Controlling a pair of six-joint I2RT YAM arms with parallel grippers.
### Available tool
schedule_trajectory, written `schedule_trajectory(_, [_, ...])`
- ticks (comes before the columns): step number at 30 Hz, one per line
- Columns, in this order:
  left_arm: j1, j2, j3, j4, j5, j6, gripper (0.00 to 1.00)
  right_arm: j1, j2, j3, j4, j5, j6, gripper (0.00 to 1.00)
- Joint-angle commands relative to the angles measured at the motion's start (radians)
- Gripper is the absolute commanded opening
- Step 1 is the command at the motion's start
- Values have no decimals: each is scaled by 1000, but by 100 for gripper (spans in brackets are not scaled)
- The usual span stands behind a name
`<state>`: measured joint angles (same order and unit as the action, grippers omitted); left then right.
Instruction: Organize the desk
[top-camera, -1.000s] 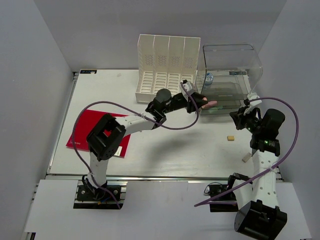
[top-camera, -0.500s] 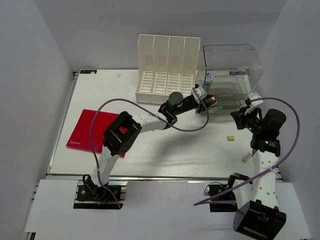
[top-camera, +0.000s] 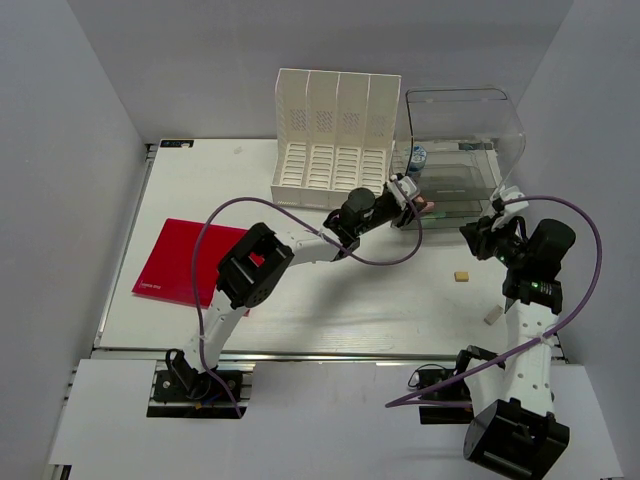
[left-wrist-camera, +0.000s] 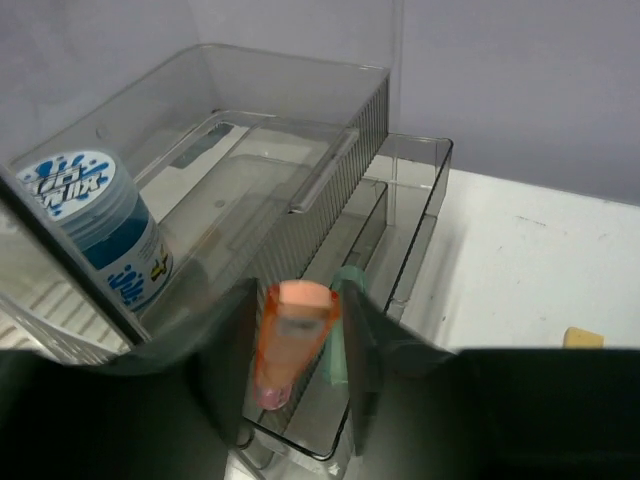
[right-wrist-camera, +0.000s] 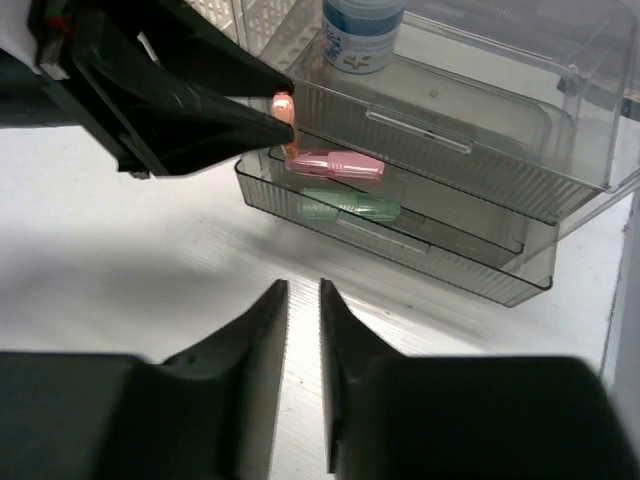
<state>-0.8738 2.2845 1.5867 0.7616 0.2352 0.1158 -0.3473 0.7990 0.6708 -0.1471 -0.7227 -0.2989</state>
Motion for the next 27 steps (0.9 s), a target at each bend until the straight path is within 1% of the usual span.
schedule_trajectory(1, [-2, -36, 45, -19, -34, -2, 52, -9, -1, -7, 20, -55, -23, 28])
schedule_trajectory(2, [-2, -42, 45, -24, -34, -7, 54, -12, 2, -7, 17, -69, -26, 32])
schedule_trajectory(3, [-2, -48, 45, -21, -31, -10, 57, -13, 3, -5, 5, -95, -43, 39])
schedule_trajectory(6, [-2, -79, 52, -28, -24, -31, 62, -15, 17, -2, -19, -153, -74, 52])
schedule_trajectory(9, [-2, -120, 55, -34, -8, -79, 63, -16, 31, -7, -46, -205, -121, 56])
schedule_trajectory(10, [-2, -160, 30, -31, -2, -99, 58, -18, 35, -8, -69, -224, -169, 54])
schedule_trajectory(11, [-2, -187, 12, -28, 6, -105, 53, -15, 40, -8, -94, -278, -211, 43])
schedule_trajectory(12, [-2, -218, -16, -24, 18, -164, 46, -15, 57, -7, -129, -318, -265, 36])
schedule_trajectory(13, [-2, -290, -49, -21, 33, -179, 27, -9, 66, -7, -216, -354, -408, 27])
schedule_trajectory(14, [-2, -333, -121, -25, 39, -192, 19, -7, 77, -10, -254, -416, -471, 13])
schedule_trajectory(15, [-2, -376, -163, -47, 52, -232, 12, -4, 95, -13, -282, -435, -526, 8])
schedule_trajectory(16, [13, -423, -207, -63, 67, -252, 5, 4, 104, -13, -337, -448, -627, 4])
schedule_trajectory(17, [13, -521, -296, -80, 93, -272, 0, 13, 114, -13, -347, -442, -653, 0])
schedule_trajectory(19, [24, -635, -381, -198, 82, -251, 0, 30, 127, -23, -310, -399, -664, 0])
schedule_trajectory(20, [24, -742, -463, -237, 52, -223, 0, 47, 129, -30, -290, -380, -643, 0])
schedule_trajectory(21, [24, -794, -502, -302, 38, -170, 0, 56, 131, -37, -260, -367, -622, 0])
schedule_trajectory(22, [24, -836, -537, -338, 23, -154, 0, 62, 131, -52, -238, -357, -602, 0])
schedule_trajectory(23, [24, -877, -566, -372, -9, -143, 0, 70, 131, -59, -189, -337, -564, 1])
schedule_trajectory(24, [24, -937, -605, -451, -70, -124, 0, 89, 129, -63, -168, -327, -547, 2])
schedule_trajectory(25, [24, -956, -605, -497, -71, -120, 0, 97, 129, -68, -140, -314, -525, 3])
schedule_trajectory(26, [24, -973, -620, -539, -123, -92, 0, 114, 128, -76, -82, -278, -467, 3])
schedule_trajectory(27, [24, -1008, -640, -579, -210, -85, 0, 129, 121, -77, -51, -256, -447, 3])
